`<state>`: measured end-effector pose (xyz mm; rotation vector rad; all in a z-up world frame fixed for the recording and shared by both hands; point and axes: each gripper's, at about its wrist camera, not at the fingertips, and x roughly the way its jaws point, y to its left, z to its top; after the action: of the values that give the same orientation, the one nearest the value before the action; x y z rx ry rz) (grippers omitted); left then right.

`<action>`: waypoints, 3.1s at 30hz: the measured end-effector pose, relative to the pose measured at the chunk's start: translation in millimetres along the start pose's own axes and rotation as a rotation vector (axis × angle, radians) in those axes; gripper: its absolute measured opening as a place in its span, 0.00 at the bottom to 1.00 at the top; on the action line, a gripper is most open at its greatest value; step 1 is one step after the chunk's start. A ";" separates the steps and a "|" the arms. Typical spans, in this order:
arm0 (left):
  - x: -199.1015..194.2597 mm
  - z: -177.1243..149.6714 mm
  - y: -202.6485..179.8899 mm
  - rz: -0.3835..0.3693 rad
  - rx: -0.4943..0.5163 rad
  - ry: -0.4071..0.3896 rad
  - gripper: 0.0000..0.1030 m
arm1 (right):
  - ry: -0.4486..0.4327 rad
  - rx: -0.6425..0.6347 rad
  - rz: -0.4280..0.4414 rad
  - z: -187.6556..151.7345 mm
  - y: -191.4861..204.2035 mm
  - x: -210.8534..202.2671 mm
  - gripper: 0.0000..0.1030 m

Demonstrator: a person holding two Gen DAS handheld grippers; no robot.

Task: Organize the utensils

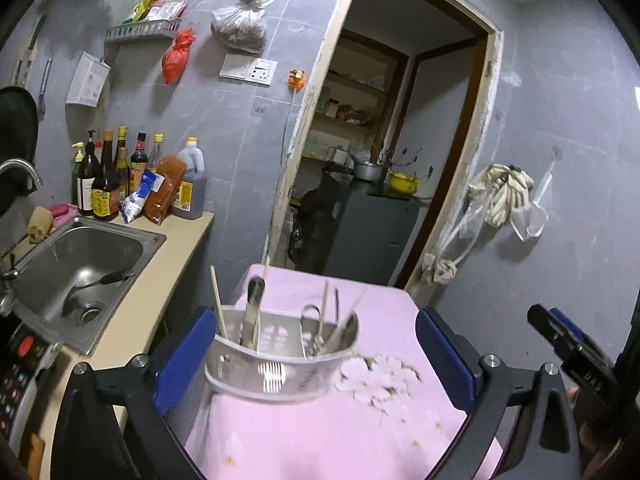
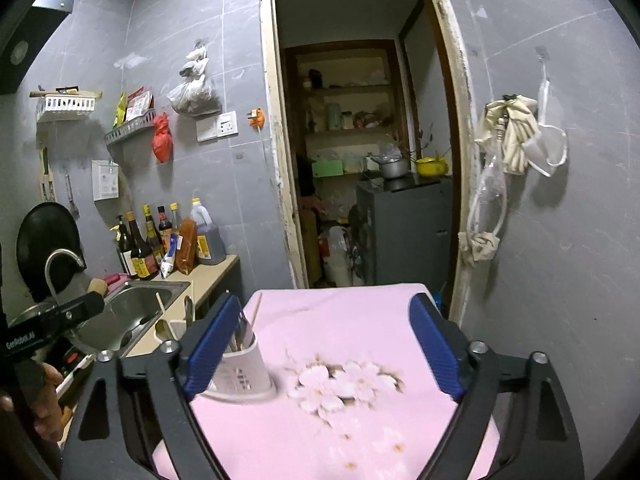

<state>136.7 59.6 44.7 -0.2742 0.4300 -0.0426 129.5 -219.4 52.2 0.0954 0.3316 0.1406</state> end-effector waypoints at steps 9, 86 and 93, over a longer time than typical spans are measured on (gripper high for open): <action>-56.8 -37.1 -19.0 0.064 0.031 0.013 0.99 | 0.029 -0.014 0.009 -27.1 -19.9 -58.7 0.98; -112.8 -81.3 -42.6 0.093 0.088 0.007 0.99 | 0.047 -0.026 -0.029 -52.4 -40.6 -119.0 0.98; -108.5 -84.3 -37.8 0.114 0.086 0.013 0.99 | 0.051 -0.026 -0.030 -52.2 -40.7 -115.7 0.98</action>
<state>3.6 12.6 25.4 -0.1642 0.4551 0.0487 8.9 -273.5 35.1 0.0611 0.3821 0.1178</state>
